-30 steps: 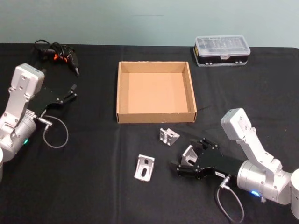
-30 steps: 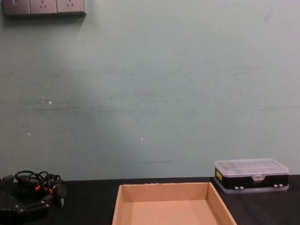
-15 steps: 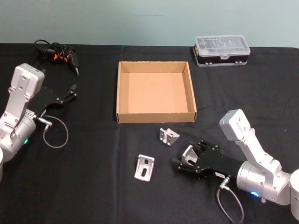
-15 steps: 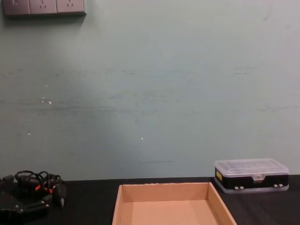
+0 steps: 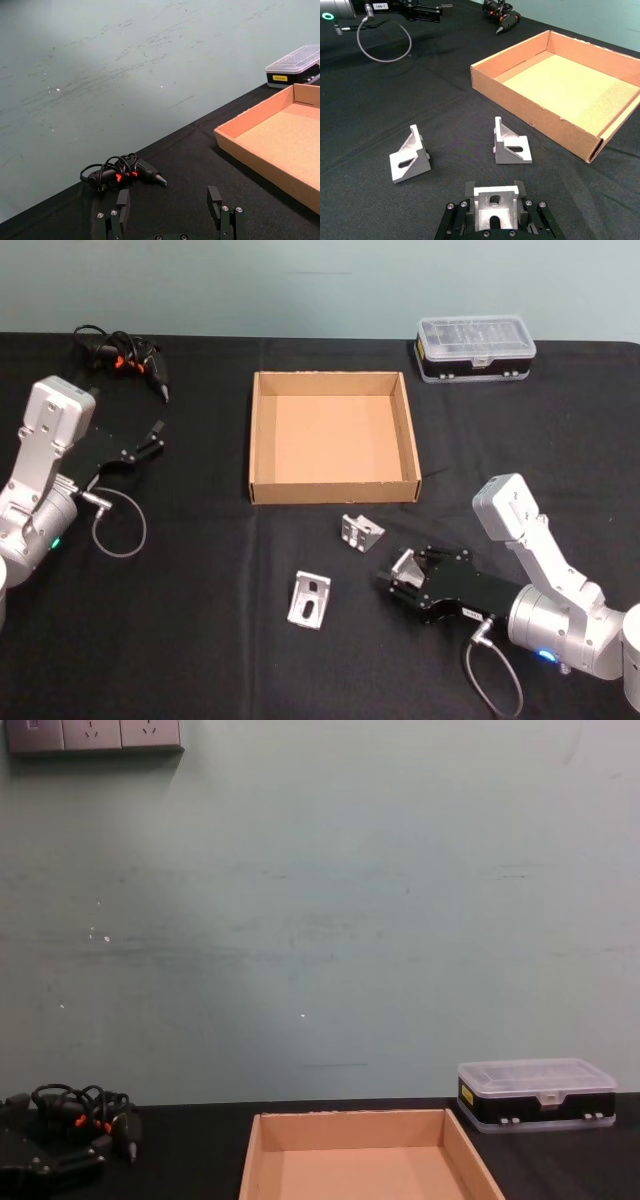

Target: Use one hand to pick up the angle iron from the table and place it into the box.

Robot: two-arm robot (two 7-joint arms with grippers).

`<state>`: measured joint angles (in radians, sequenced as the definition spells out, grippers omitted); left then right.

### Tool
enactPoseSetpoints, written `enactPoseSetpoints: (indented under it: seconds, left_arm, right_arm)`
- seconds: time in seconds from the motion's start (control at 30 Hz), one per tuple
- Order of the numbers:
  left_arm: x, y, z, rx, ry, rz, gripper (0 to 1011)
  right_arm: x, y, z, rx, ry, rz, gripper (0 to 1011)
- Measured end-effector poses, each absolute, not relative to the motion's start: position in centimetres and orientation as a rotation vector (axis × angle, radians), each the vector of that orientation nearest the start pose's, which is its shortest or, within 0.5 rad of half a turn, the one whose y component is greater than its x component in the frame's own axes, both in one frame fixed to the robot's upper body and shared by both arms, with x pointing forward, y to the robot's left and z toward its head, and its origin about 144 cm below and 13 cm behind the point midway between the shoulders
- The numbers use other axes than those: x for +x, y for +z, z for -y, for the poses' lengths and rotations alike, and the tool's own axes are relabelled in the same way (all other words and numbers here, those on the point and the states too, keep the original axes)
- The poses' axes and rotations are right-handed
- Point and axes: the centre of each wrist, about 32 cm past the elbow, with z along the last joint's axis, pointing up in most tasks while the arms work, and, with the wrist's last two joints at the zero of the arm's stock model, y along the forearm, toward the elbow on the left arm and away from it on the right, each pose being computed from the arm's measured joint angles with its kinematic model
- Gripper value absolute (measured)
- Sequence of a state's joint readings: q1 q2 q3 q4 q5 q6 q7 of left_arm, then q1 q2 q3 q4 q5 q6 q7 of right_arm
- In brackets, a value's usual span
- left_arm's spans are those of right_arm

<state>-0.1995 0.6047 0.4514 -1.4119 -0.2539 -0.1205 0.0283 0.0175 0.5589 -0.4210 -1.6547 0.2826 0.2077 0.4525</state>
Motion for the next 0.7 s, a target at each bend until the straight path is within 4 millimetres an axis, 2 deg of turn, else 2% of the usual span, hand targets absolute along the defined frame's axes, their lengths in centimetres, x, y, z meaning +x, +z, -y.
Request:
enactPoseSetpoints:
  seconds: [0.3, 0.53, 0.7]
  left_arm:
    - [48.9, 114.0, -31.0, 0.304, 1.248, 0.285, 1011]
    - [48.9, 114.0, -31.0, 0.304, 1.248, 0.285, 1011]
    - [48.9, 114.0, -31.0, 0.304, 1.248, 0.285, 1011]
  right_arm:
    - [43.4, 114.6, 25.8, -0.397, -0.722, -0.069, 451]
    - [42.5, 116.4, 26.0, -0.36, -0.78, -0.014, 451]
    - [41.5, 118.5, 26.7, -0.308, -0.849, 0.038, 451]
